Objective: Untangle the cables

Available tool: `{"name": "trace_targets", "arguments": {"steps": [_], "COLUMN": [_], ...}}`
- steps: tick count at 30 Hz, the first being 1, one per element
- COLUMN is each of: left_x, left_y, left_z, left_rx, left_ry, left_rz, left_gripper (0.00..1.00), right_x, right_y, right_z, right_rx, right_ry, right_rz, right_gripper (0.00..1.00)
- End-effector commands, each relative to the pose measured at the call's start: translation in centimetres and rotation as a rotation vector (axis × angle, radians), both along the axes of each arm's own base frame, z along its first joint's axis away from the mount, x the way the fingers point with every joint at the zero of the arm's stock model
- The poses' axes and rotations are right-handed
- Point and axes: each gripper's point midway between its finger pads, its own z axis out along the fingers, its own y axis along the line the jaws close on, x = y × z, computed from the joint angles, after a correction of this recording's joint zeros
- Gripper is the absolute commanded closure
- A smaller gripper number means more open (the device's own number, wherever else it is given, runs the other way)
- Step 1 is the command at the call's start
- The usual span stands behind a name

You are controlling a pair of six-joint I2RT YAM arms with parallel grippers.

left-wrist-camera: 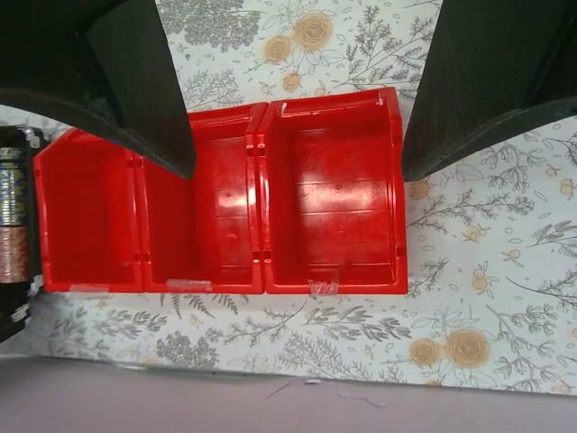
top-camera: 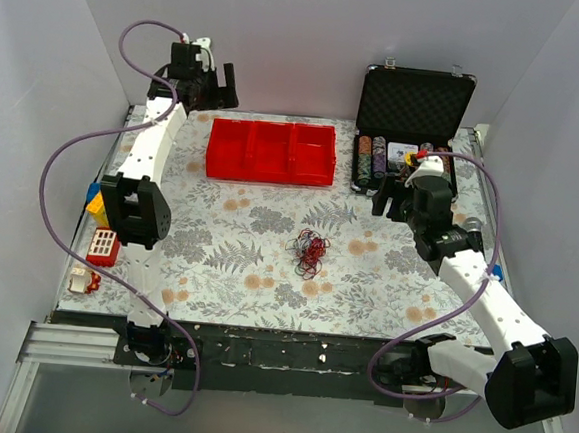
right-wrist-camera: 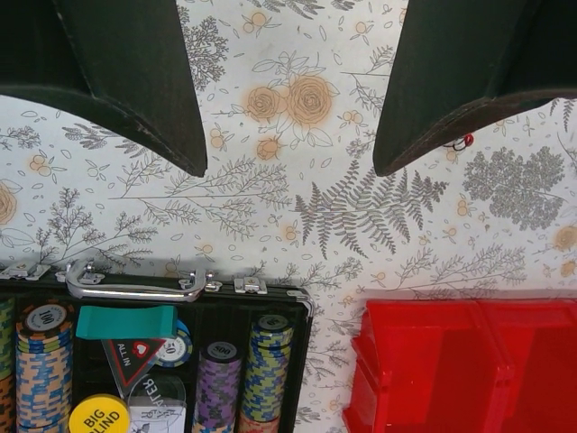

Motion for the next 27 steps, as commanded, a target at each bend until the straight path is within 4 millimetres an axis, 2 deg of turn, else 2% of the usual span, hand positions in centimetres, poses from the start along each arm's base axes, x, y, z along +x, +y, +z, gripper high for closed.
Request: {"name": "trace_targets", "arguments": {"steps": [1,5,7,12,17,27], "left_x": [0.4,-0.1,-0.6,-2.2,-2.6,-1.6], "left_y": [1.5,-0.5,-2.0,-5.4,-7.4,-7.5], "left_z": [-2.1,-5.5,-7.0,-10.0,-12.0,-15.4], "left_rx": [0.062,0.070,0.089,0.091,0.086,0.169], "left_ry": [0.021,0.057,0.064,0.099,0.115,0.093], "left_rz": [0.035,-0.008,-0.032,-0.087,-0.096,-0.049], "left_gripper": [0.02,0.02,0.02,0.02,0.02,0.19], "right_x": [0.3,0.1,0.5,0.9,1.2,1.3], "right_y": [0.3,0.9,1.4,2.4,3.2,4.0], "right_z": [2.4,1.8,2.1,1.3,0.4,-1.2], "right_rx": [0.009,-0.001,0.002,-0.010,-0.023,-0.020], "right_ry": [-0.111,-0.101,-0.121,-0.103,-0.080,-0.059], "right_rz": [-0.002,0.007,0.015,0.032,0.046,0.069], "right_gripper": [0.18,0.21,0.22,0.22,0.23,0.25]}}
